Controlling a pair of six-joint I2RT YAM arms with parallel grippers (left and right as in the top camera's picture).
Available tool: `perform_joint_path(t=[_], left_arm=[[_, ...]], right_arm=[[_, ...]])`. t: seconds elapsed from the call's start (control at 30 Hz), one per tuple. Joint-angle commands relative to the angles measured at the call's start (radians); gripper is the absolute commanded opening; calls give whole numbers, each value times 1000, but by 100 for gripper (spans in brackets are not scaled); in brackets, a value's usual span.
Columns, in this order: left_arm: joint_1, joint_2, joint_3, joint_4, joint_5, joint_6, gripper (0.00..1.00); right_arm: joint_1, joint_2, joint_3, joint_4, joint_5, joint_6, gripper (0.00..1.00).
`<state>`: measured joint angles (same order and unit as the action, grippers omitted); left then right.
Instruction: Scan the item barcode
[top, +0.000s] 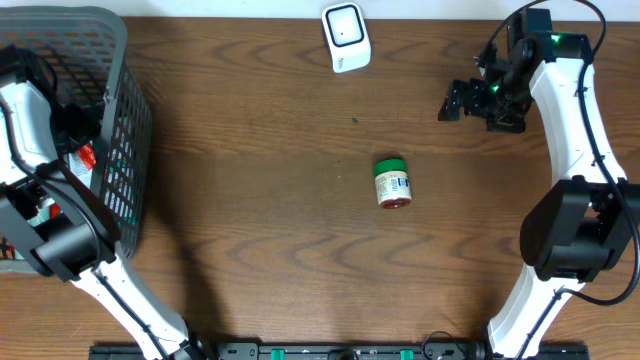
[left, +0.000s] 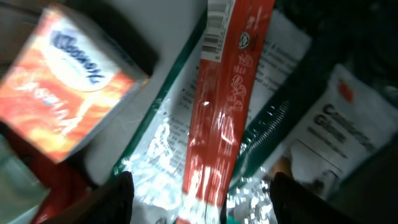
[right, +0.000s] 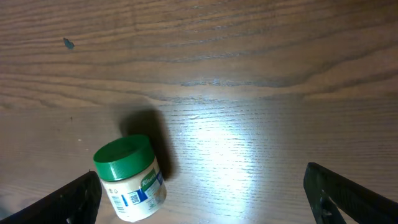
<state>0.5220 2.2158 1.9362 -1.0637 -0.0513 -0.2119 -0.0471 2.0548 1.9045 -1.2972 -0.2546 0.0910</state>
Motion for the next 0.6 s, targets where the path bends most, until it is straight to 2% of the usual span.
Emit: perform_joint_path(t=[0.0, 0.13, 0.37, 0.4, 0.47, 0.53, 0.57], left_arm=[[5, 45, -3, 1, -1, 9, 70], [5, 67, -3, 5, -1, 9, 69], [5, 87, -5, 9, -1, 9, 57], [5, 87, -5, 11, -1, 9, 53], [5, 87, -5, 12, 0, 9, 35], [5, 85, -5, 12, 0, 8, 12], [5, 80, -5, 12, 0, 8, 8]], right_arm=[[-5, -2, 17, 0, -4, -2, 99], [-5, -2, 17, 0, -4, -2, 99], [-5, -2, 17, 0, -4, -2, 99], [-5, -2, 17, 0, -4, -2, 99], [-5, -2, 17, 0, -4, -2, 99], [-5, -2, 17, 0, -4, -2, 99], [-5, -2, 17, 0, -4, -2, 99]])
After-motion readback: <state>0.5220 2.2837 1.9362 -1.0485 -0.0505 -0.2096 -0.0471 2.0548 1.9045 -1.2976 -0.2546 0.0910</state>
